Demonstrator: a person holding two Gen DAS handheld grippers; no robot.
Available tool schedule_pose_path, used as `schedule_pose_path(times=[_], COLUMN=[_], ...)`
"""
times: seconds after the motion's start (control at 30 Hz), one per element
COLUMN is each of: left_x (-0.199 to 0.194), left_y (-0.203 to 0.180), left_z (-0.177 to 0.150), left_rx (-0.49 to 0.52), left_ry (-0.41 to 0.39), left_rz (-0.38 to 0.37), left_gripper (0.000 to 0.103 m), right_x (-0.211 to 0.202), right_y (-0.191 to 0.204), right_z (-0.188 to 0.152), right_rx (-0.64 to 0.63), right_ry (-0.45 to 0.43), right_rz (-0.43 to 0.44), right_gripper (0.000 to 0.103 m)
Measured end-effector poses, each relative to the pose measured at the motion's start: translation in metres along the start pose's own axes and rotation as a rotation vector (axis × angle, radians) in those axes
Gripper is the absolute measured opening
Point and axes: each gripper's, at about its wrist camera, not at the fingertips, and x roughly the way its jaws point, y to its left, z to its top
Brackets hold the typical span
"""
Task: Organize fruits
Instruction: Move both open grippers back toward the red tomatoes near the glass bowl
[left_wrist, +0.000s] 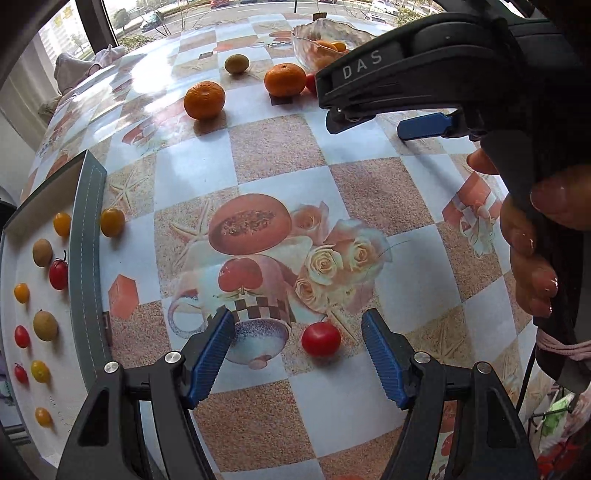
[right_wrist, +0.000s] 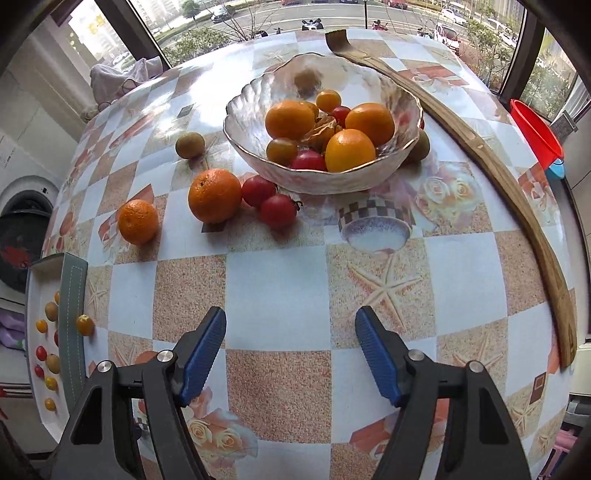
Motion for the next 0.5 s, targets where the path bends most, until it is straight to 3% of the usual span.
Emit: schedule_pose_path(times=[0.23,0.37,0.5], left_x=[0.01,0.008,0.005], left_y=[-0.014,-0.019,-0.017], left_z=[0.004,0.005,0.005], left_rx=[-0.021,-0.031,-0.046], left_ry=[-0.008,-0.02,-0.028], left_rz=[0.047,0.053,0.054], left_gripper=[0.071,0.057,0.037], right_x=[0.007,0.011,0.016], right_y=[0.009,0.015,0.021], right_z=[0.021,0.029,0.037], right_rx=[-0.054,-0.084,-0.087], right_ry=[-0.076,-0.102,-0.116], right_rz=[-0.008,0.0,0.0], right_gripper=[0.059,0.05,0.031])
